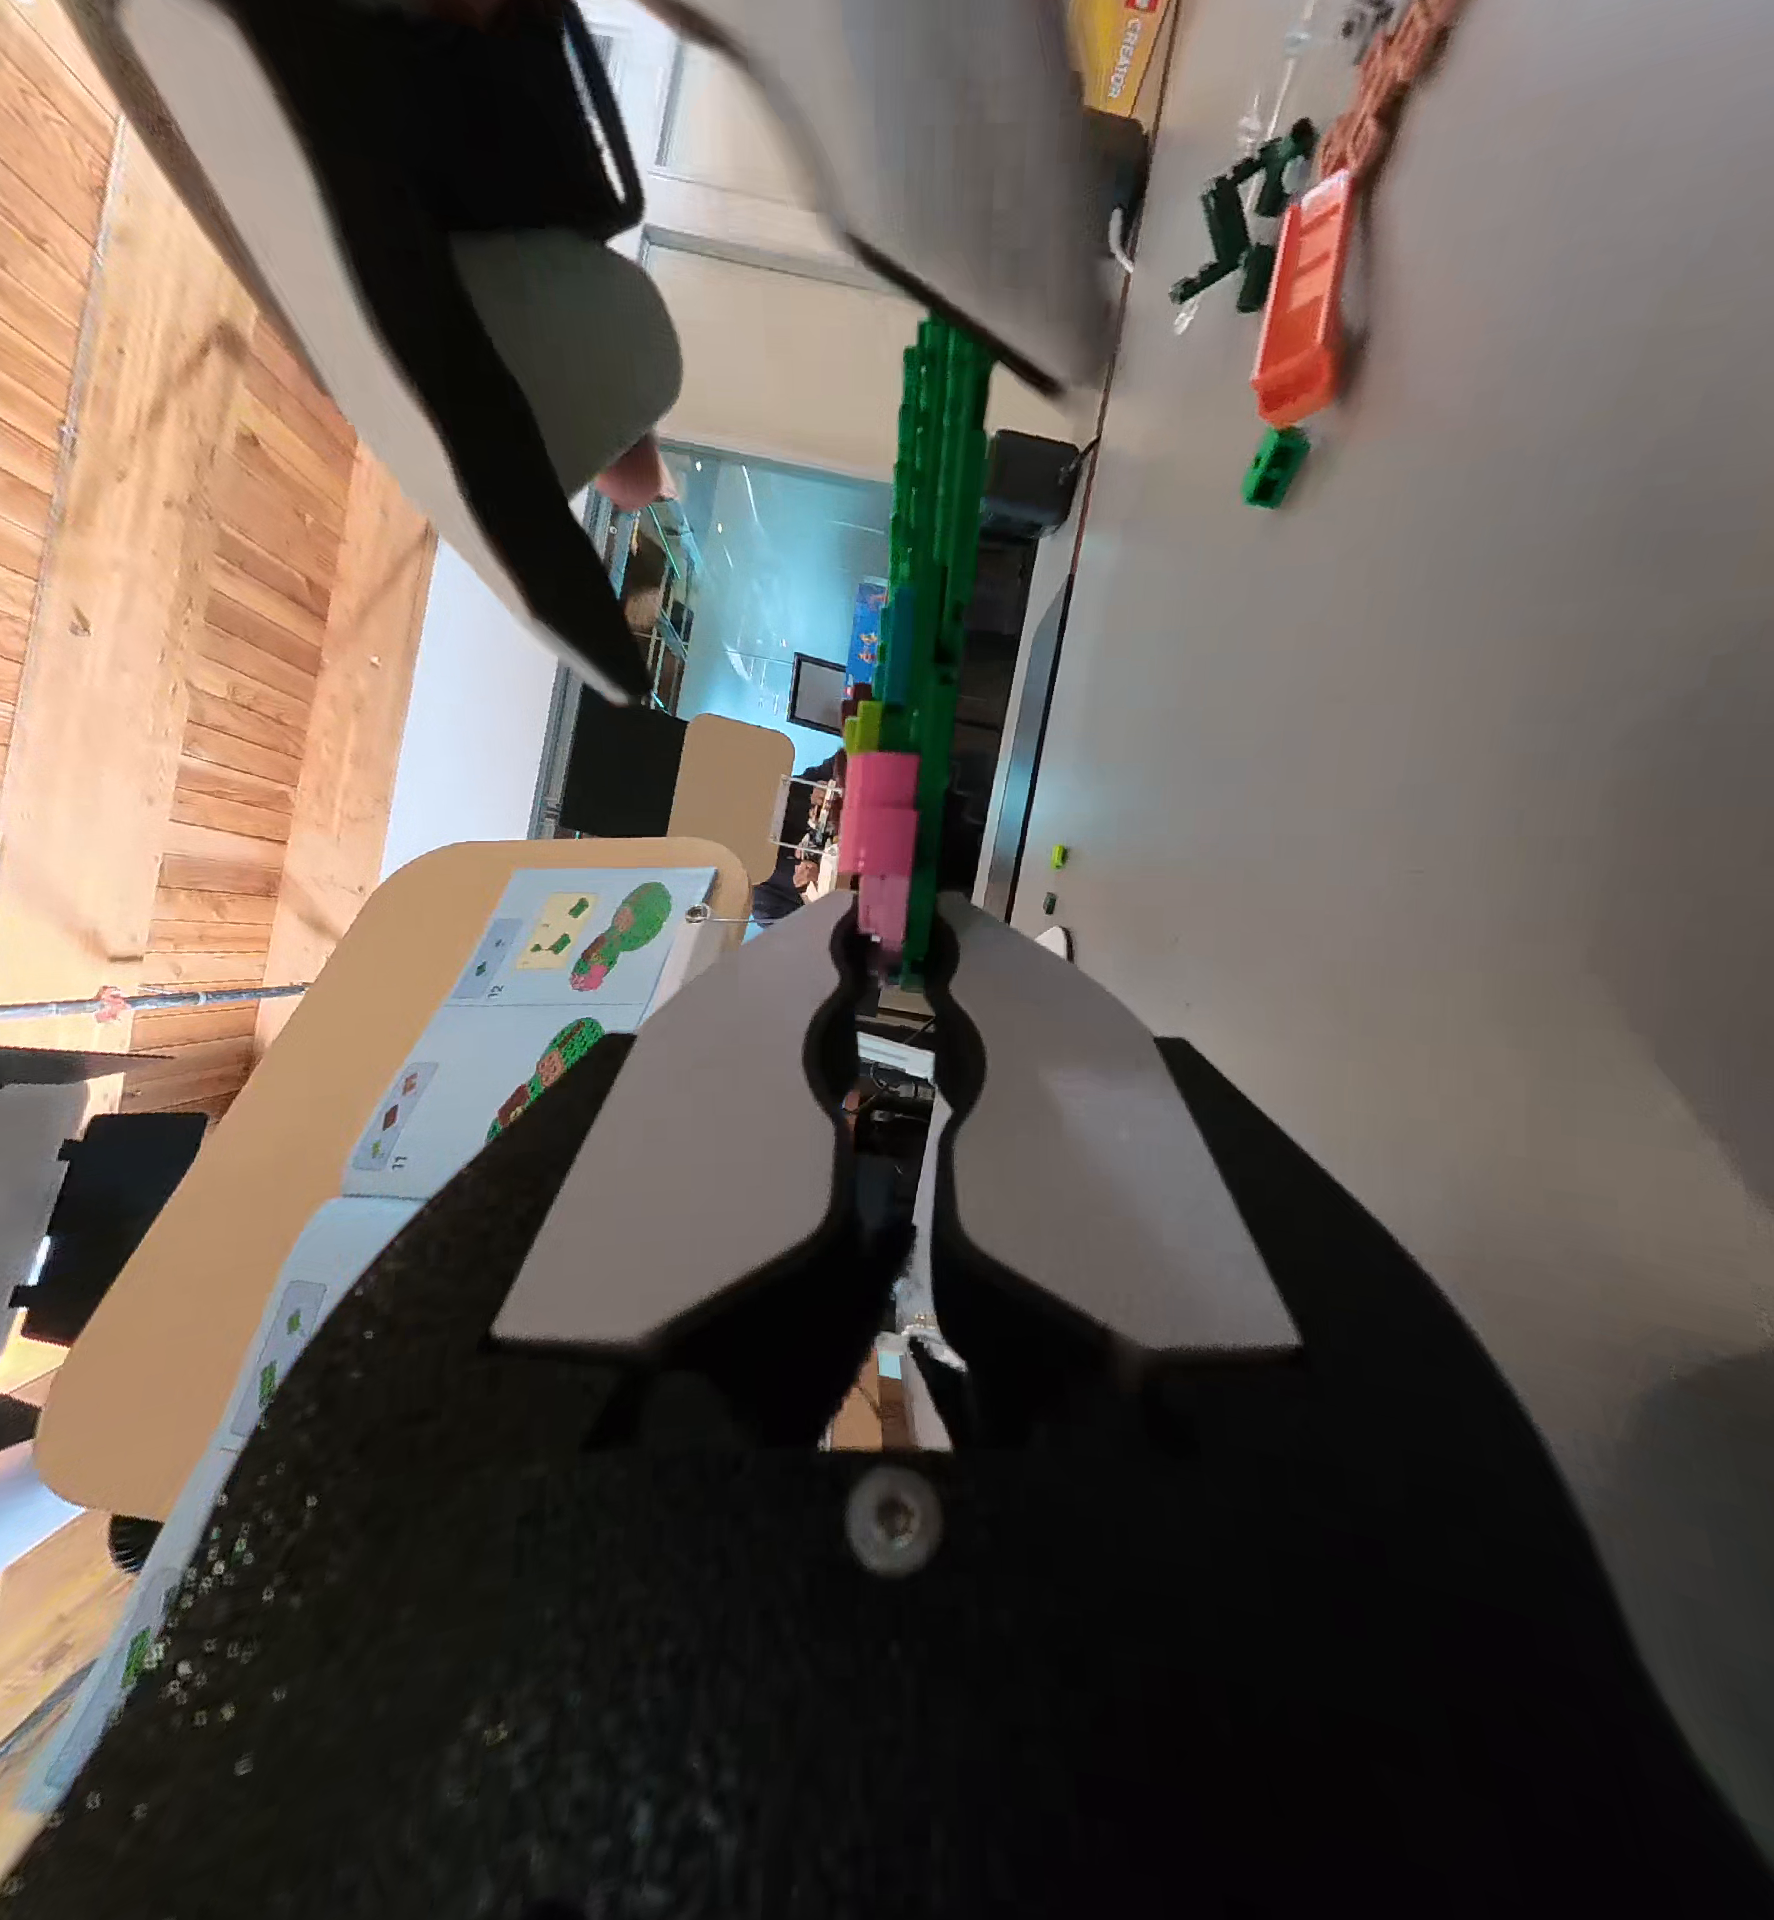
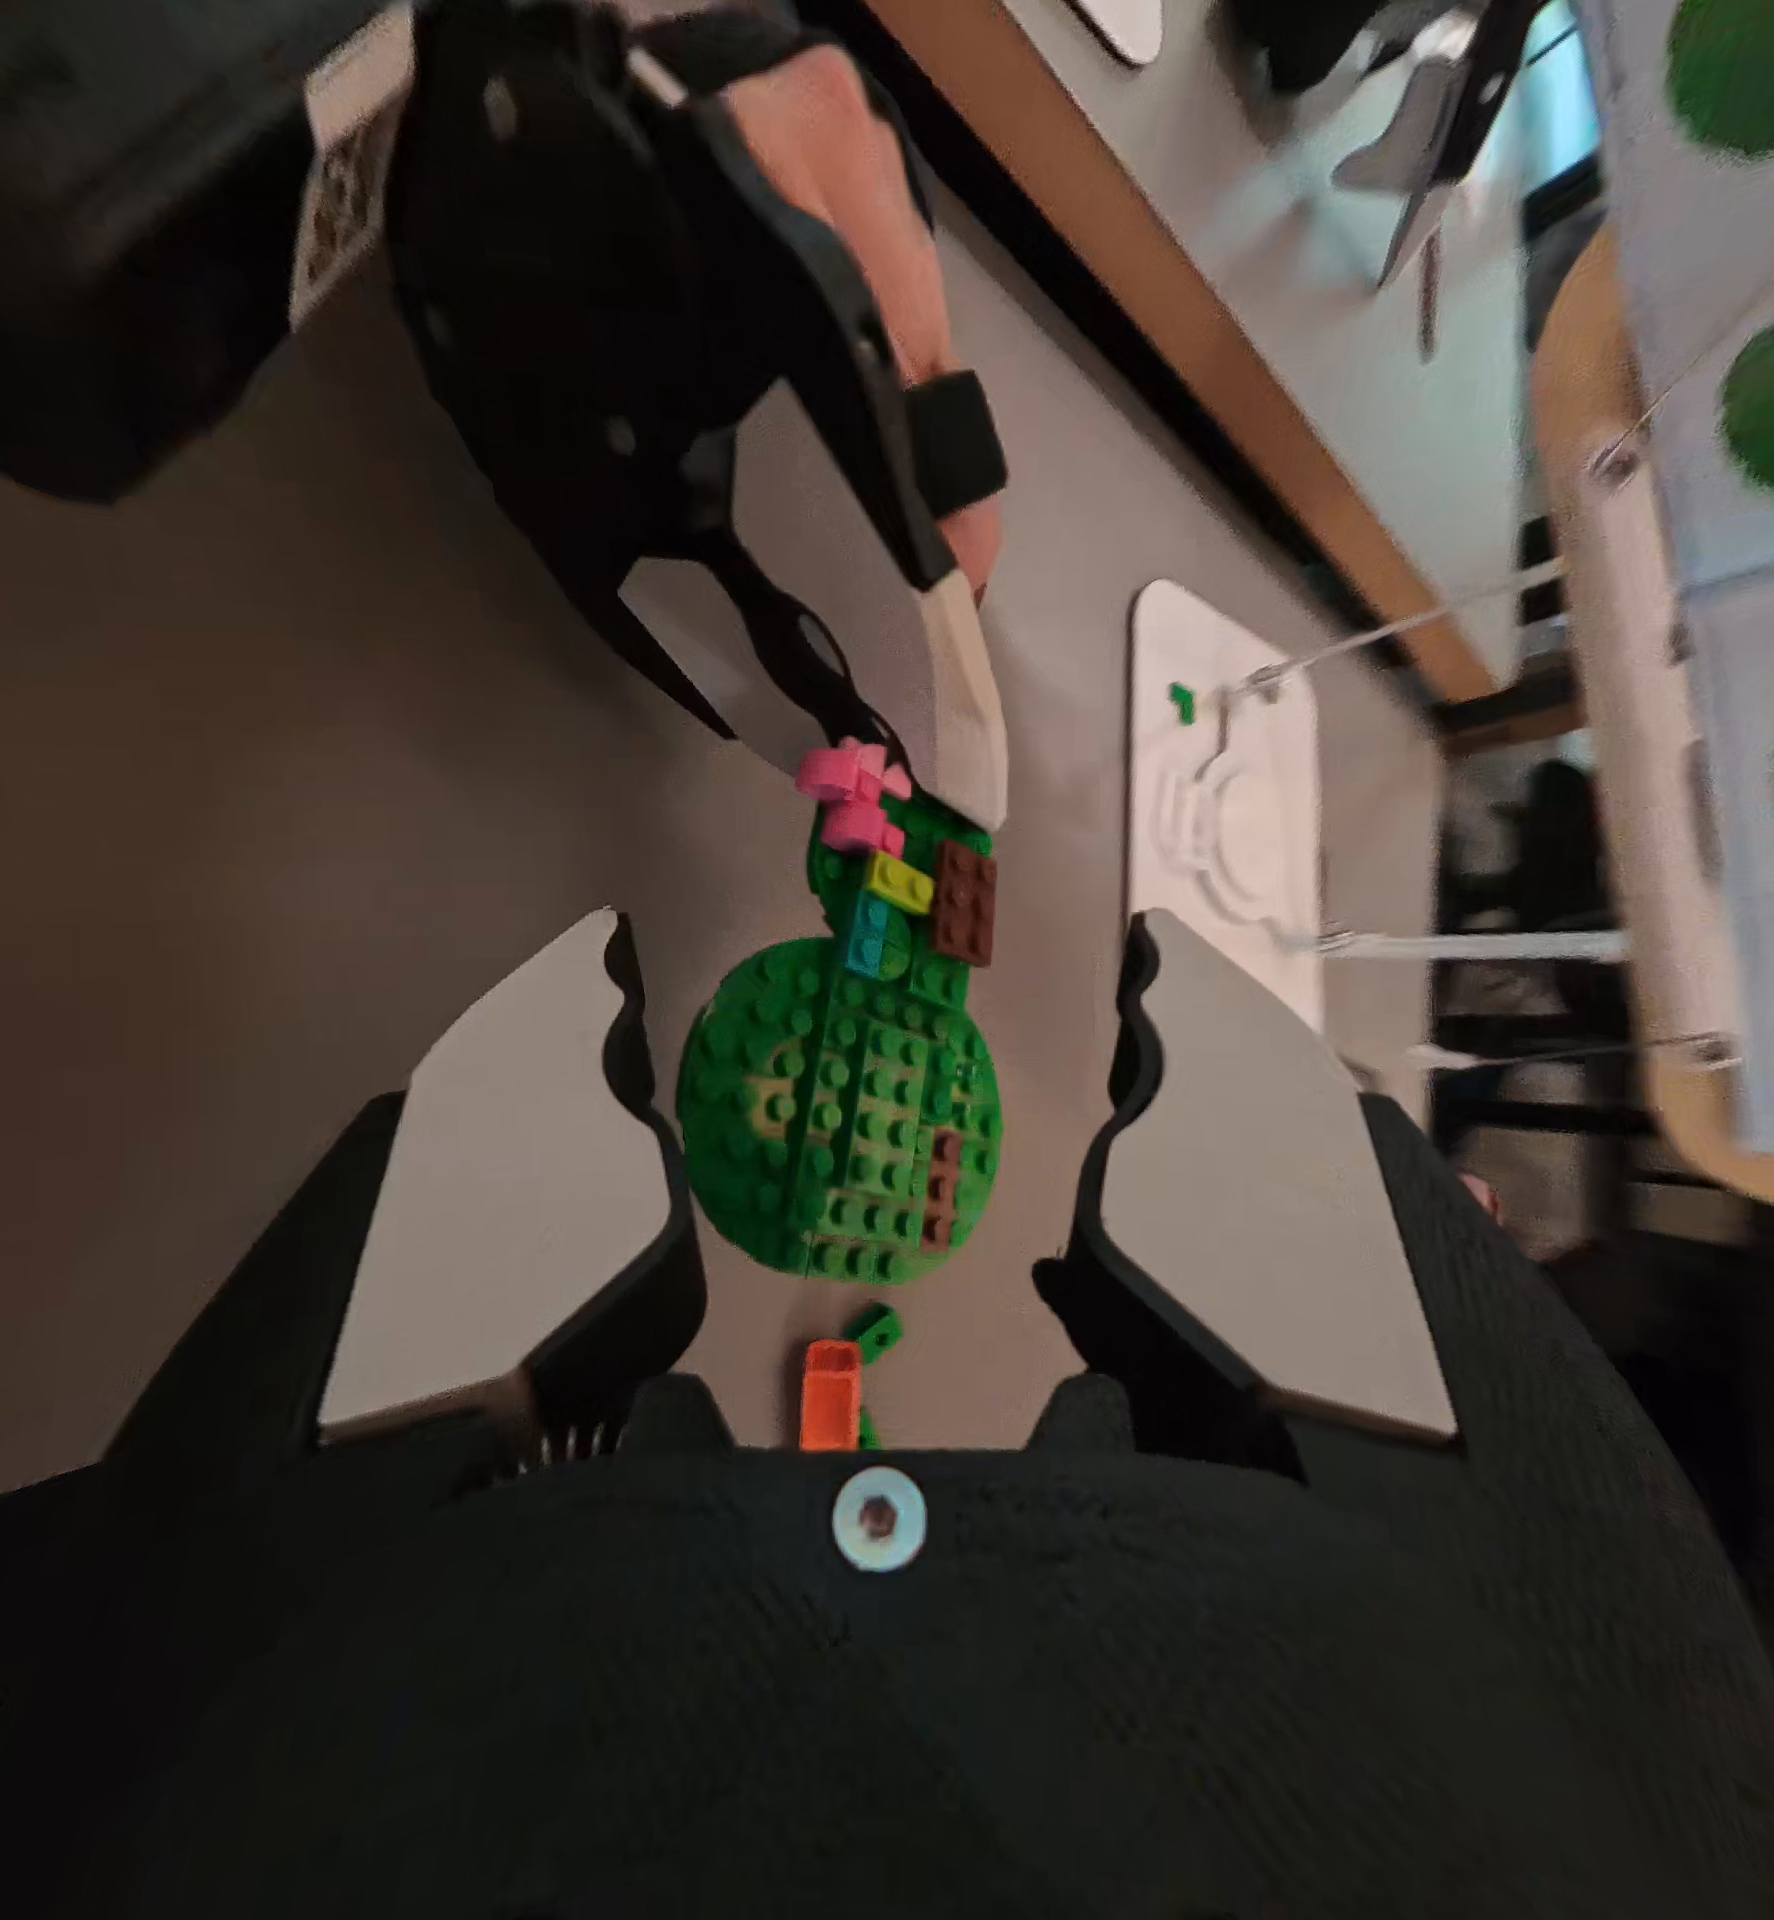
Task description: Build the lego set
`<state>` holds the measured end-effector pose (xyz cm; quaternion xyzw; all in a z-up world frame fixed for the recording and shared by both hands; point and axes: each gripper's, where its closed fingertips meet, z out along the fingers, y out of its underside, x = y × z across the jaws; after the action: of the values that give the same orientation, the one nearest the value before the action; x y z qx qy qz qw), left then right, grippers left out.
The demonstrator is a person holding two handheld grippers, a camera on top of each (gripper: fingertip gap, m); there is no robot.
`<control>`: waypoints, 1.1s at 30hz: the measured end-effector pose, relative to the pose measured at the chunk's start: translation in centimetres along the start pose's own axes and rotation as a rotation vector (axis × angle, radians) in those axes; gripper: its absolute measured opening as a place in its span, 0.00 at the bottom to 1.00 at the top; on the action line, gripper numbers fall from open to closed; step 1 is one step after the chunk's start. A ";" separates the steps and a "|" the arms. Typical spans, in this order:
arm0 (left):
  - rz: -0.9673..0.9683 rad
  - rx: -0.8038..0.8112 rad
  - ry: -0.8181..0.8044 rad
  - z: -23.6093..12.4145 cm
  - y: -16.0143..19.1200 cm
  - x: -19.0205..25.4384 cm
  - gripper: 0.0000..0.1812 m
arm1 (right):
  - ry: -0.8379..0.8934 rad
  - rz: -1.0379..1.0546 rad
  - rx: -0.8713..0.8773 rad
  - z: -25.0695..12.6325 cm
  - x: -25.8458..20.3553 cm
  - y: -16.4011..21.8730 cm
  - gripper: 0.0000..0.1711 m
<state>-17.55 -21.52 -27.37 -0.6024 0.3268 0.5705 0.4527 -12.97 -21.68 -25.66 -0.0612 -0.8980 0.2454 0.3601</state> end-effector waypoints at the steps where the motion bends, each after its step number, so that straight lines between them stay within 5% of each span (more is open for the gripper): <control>1: -0.007 0.000 0.007 0.0 -0.1 0.0 0.05 | 0.036 -0.061 -0.025 0.4 -0.4 0.1 0.51; 12: -0.073 -0.044 0.086 0.1 0.4 0.7 0.05 | 0.196 -0.282 -0.328 3.8 -0.5 3.0 0.43; 24: -0.136 -0.048 0.131 0.0 0.4 1.0 0.05 | 0.314 -0.376 -0.352 4.0 0.8 3.2 0.23; 33: -0.126 -0.046 0.138 -0.1 0.2 1.2 0.05 | 0.353 -0.433 -0.373 3.6 1.1 3.1 0.18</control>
<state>-17.50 -21.53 -28.61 -0.6699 0.3053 0.5053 0.4502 -16.46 -20.08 -28.71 0.0248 -0.8433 -0.0199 0.5366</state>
